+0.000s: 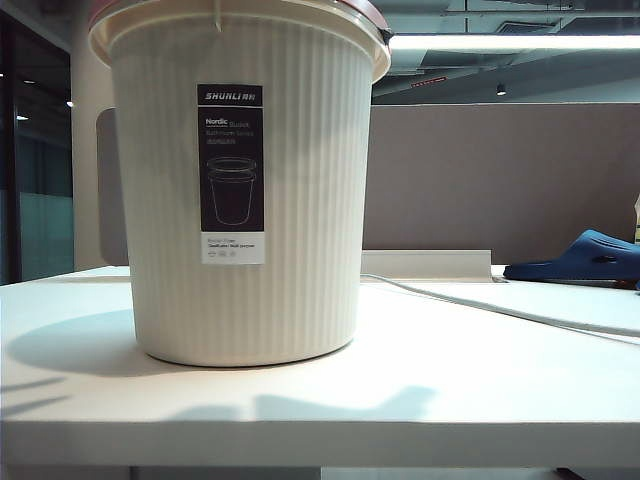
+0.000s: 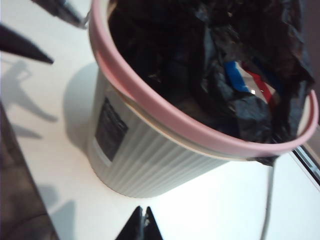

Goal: Open the ring lid of the trash can, pull out the black garbage bag inside, and place it on the table.

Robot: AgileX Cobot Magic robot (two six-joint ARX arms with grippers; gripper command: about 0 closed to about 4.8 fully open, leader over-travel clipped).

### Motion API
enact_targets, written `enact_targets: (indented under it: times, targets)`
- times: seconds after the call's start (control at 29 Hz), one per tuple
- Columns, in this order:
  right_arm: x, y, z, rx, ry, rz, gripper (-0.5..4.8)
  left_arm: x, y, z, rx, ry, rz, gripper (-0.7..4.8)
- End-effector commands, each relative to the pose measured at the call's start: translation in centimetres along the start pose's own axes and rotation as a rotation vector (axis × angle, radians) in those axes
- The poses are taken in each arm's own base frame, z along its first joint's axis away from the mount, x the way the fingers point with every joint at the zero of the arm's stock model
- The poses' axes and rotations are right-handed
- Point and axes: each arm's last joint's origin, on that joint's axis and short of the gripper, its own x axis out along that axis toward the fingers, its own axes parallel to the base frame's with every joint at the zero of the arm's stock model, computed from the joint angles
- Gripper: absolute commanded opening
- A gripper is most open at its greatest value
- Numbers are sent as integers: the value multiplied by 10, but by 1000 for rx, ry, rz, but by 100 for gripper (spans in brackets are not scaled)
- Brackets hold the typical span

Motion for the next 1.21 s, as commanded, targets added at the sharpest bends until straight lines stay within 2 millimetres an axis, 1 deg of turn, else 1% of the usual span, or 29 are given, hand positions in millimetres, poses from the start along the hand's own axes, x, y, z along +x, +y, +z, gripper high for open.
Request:
enact_targets:
  times: [0.03, 0.14, 0.28, 0.52, 0.55, 0.62, 0.65, 0.83, 0.93, 1.21]
  targets:
    - [-2, -2, 3, 9, -16, -35, -5, 8, 1, 0, 105, 23, 10, 155]
    - [-2, -2, 3, 10, -16, -35, -5, 13, 0, 0, 175, 36, 6, 155]
    - [-2, -2, 3, 17, -16, -35, -5, 17, 2, 3, 178, 8, 28, 155]
    - [-2, -2, 3, 28, -16, -35, -5, 18, 5, 8, 248, -44, 62, 160]
    - [-2, -2, 3, 28, -16, -35, -5, 18, 5, 8, 264, -42, 62, 175]
    - [-2, -2, 3, 28, -17, -34, -5, 21, 4, 7, 295, -33, 56, 237]
    - [-2, -2, 3, 28, -17, -35, -5, 23, 3, 7, 308, -28, 52, 253]
    - [-2, -2, 3, 28, -16, -34, -5, 29, 3, 6, 333, -22, 51, 253]
    - [-2, -2, 3, 28, -16, -34, -5, 30, 4, 8, 337, -27, 78, 253]
    - [-2, -2, 3, 29, -16, -33, -5, 30, 6, 9, 424, -31, 99, 253]
